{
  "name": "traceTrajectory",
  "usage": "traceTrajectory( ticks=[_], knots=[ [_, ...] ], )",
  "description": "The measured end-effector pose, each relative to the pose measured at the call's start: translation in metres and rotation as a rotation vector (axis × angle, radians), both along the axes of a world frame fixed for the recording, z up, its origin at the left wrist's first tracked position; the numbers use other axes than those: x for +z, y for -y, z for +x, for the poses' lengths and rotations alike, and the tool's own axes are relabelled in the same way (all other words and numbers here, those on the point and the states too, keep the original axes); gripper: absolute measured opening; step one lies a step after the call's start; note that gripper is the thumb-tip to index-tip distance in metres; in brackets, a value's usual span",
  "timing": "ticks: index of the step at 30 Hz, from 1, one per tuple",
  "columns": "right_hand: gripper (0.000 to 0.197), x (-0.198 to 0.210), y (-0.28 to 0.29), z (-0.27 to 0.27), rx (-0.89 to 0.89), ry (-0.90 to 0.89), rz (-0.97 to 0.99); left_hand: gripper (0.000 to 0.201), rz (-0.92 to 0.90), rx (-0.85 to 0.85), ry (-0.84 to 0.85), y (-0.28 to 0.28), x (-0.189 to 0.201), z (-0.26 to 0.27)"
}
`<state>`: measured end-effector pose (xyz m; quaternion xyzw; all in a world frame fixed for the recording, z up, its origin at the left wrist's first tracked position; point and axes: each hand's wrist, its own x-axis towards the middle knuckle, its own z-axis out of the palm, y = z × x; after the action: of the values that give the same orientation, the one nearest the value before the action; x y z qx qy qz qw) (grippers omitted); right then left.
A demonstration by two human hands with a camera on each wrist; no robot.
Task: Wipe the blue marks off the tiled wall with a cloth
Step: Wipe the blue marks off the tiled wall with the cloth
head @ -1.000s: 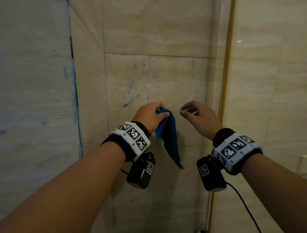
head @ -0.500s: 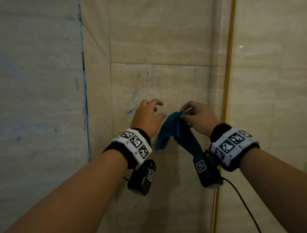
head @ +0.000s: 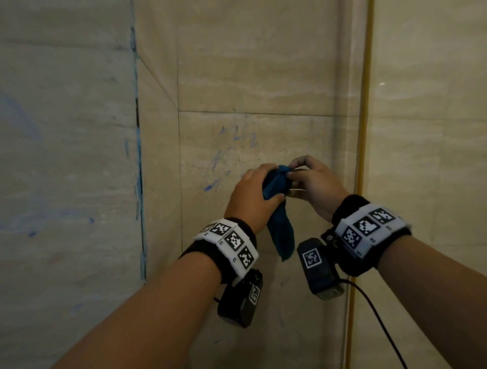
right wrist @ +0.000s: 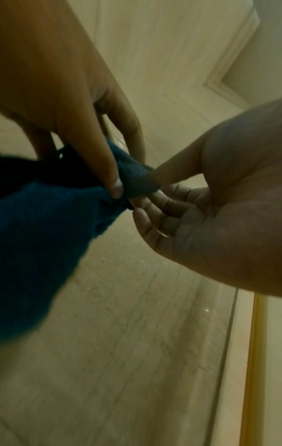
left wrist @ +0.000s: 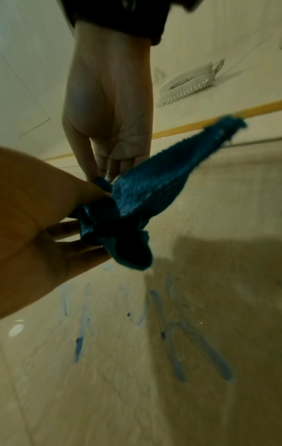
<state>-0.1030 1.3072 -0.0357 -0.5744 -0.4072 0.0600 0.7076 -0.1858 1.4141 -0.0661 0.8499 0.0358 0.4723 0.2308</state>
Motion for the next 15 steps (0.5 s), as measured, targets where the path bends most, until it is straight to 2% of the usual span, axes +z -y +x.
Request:
traceTrajectory(
  ticks=[4,6,9,11,15],
  knots=[
    [0.008,0.002,-0.001,0.002,-0.077,0.117,-0.091,0.044,0.043,0.092,0.033,-0.008,0.006,0.001],
    [0.006,0.003,-0.001,0.008,-0.236,0.286,-0.113,0.04,0.08,0.155,0.046,-0.014,0.012,0.001],
    [0.029,0.009,0.002,0.024,-0.592,0.663,-0.137,0.038,0.136,0.251,0.083,-0.02,0.024,0.0],
    [0.047,0.015,0.003,0.037,-0.765,0.878,-0.243,0.04,0.165,0.336,0.132,-0.024,0.034,-0.001],
    [0.076,0.025,-0.001,0.063,-0.914,0.994,-0.559,0.036,0.228,0.516,0.162,-0.028,0.057,0.005]
  ],
)
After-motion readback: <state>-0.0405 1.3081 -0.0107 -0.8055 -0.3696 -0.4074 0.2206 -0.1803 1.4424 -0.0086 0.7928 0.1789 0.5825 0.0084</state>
